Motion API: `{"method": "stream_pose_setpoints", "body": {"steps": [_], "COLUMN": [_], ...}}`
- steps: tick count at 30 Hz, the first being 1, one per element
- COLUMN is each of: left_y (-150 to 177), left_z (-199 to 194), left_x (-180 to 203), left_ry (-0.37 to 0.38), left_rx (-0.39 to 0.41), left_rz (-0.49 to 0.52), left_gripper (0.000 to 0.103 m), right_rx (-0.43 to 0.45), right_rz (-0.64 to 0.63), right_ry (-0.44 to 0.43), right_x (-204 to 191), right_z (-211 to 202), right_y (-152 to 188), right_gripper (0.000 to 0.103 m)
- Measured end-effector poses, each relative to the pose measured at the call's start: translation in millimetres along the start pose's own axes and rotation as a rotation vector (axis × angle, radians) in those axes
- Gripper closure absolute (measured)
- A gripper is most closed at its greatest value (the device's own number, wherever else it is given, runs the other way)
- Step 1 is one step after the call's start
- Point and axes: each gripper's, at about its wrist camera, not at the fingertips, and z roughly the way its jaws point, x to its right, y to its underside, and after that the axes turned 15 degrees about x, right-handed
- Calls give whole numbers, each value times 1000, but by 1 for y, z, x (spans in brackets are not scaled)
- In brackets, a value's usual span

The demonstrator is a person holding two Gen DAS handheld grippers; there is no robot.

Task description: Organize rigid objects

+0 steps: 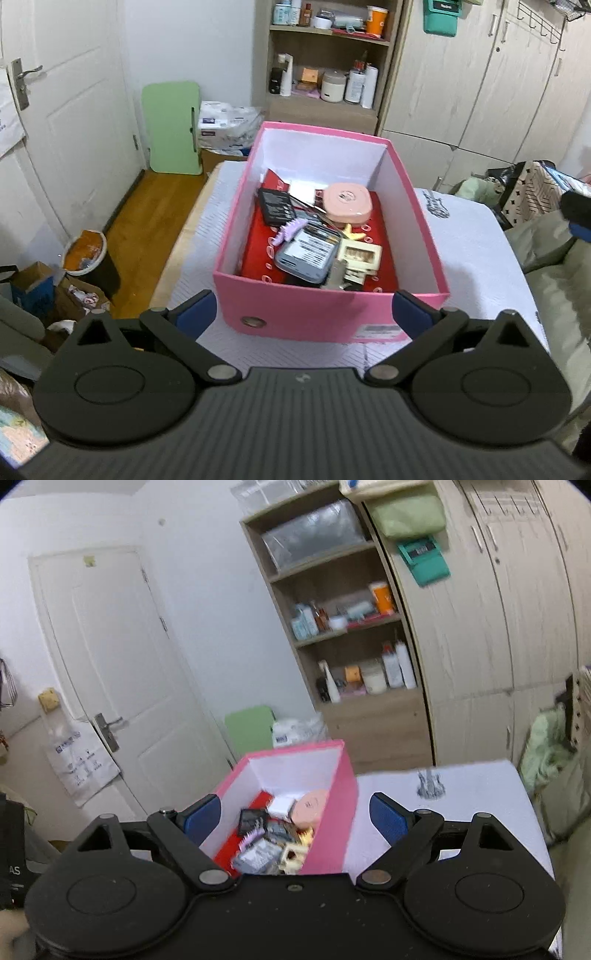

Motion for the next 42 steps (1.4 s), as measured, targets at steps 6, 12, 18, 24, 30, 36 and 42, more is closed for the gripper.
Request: {"method": "stream_pose_setpoints", "body": {"steps": [6, 12, 18, 24, 30, 36, 42], "left_y": [7, 12, 15, 19, 22, 24, 25], "left_z": [6, 10, 2, -3, -2, -4, -2], "left_x": [13, 14, 17, 26, 36, 41, 46], "left_ry": [-4, -29, -42, -46, -20, -10, -3], "left_rx": [-21, -51, -40, -25, -46, -48, -52], "left_rz": [33, 26, 14, 35, 66, 76, 76], "left_gripper": [0, 0, 0, 0, 0, 0, 0], "right_rx": [-71, -122, -168, -174, -181, -182, -192], "right_rz": [-83, -85, -96, -135, -127, -127, -132], "right_ry": [184, 222, 216, 249, 265, 265, 269], "right_x": [-4, -4, -7, -7, 1, 3, 8], "right_z": [-6, -18, -24, -27, -27, -29, -28], "right_y": [9, 13, 22, 27, 27, 28, 30], "right_gripper": [6, 6, 6, 6, 6, 6, 6]}}
